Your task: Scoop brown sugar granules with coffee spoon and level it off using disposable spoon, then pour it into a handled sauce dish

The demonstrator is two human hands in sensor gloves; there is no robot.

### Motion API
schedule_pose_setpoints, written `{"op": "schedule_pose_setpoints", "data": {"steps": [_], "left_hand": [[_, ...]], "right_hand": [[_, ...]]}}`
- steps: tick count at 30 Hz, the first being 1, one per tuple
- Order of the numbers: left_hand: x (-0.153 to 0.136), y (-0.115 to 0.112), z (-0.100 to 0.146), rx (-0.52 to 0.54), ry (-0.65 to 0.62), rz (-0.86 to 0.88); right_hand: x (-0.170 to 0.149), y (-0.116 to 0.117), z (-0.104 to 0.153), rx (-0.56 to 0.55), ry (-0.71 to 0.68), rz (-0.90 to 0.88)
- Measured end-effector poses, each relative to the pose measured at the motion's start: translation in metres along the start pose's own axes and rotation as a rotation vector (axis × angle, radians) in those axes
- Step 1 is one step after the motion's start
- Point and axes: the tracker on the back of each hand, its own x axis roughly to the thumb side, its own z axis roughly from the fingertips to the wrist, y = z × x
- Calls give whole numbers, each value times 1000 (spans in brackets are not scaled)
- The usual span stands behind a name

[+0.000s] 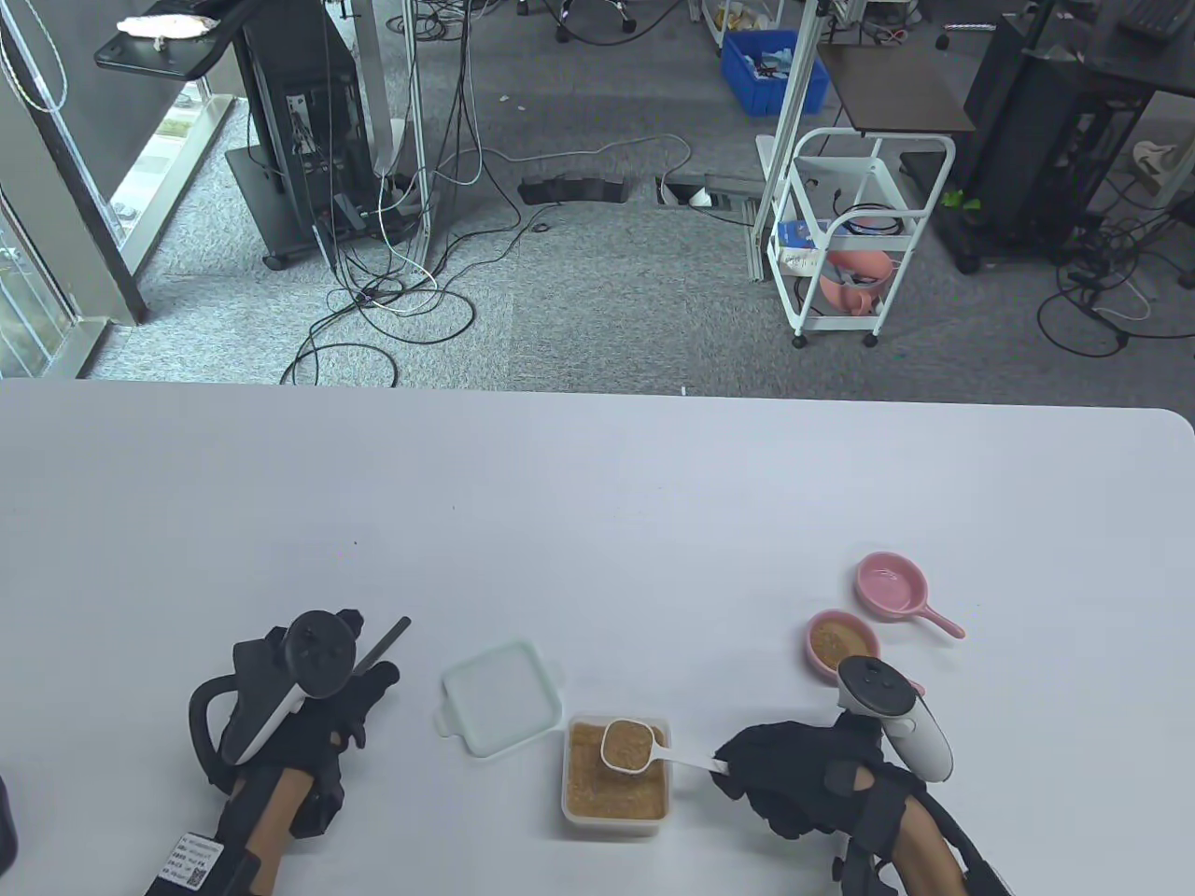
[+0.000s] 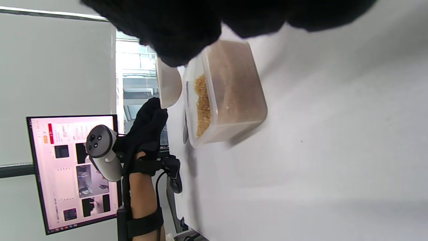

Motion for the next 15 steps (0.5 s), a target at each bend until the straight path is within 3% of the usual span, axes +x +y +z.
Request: {"op": "schedule_pose_setpoints", "data": {"steps": [5,11,15], "left_hand": [[36,5,22,3,-211,120],[86,-2,52,-75,-501,116],[107,-12,64,-137,-629,110]], "right_hand": [[10,-15,15,-96,-71,-39],[15,-40,36,-244,-115,-95],[13,-57,48,-345,-132,-140]]}}
